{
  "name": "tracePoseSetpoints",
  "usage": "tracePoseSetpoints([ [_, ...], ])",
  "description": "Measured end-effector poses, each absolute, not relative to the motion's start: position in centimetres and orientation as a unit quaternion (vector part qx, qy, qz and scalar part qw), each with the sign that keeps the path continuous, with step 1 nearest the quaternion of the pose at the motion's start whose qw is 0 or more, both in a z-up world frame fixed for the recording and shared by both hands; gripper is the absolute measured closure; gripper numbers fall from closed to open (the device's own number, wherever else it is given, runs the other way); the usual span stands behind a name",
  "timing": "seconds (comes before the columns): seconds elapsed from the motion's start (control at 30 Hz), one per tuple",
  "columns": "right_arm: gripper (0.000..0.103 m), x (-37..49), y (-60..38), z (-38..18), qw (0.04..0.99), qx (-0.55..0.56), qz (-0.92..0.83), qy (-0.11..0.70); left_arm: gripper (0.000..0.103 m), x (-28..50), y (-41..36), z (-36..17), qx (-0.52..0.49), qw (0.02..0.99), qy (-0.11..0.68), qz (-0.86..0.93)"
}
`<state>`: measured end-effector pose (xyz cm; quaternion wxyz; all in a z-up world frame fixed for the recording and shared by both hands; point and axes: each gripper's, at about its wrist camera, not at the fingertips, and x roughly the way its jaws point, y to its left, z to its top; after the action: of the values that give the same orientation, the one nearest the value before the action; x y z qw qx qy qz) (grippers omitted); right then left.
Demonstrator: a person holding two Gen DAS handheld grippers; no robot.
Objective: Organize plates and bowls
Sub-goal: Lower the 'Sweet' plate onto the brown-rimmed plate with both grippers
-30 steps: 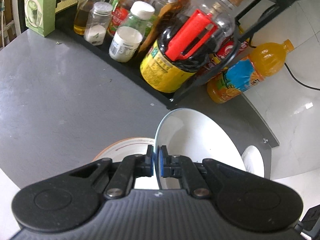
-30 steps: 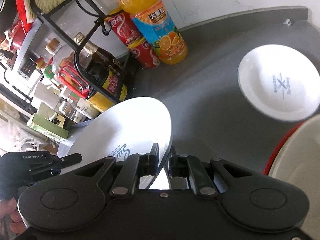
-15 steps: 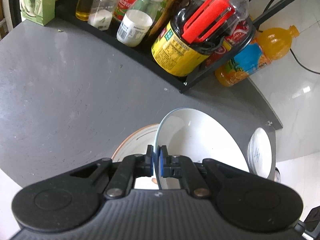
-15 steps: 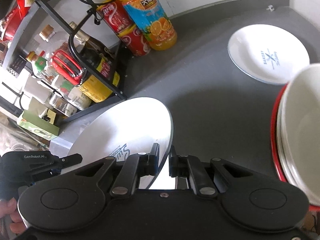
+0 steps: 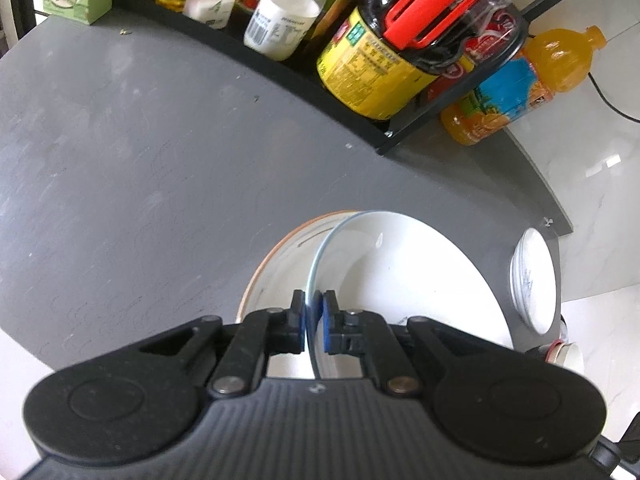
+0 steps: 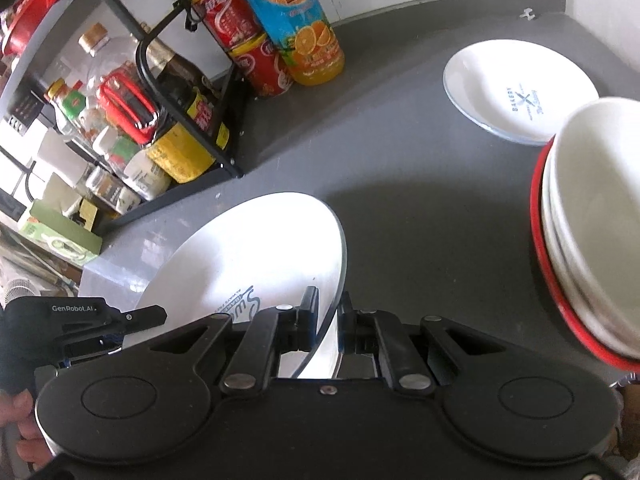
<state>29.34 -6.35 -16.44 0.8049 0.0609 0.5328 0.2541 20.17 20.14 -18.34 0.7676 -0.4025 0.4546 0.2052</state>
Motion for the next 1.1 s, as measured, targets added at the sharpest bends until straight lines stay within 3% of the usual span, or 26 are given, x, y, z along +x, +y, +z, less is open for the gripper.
tracePoseSetpoints([
  [1.1,0.092,28.0,-6.0,-19.1,0.797,0.033,0.241,0.553,0.093,19.4,19.9,-20.5,-0.392,0.759,0.478,0.204],
])
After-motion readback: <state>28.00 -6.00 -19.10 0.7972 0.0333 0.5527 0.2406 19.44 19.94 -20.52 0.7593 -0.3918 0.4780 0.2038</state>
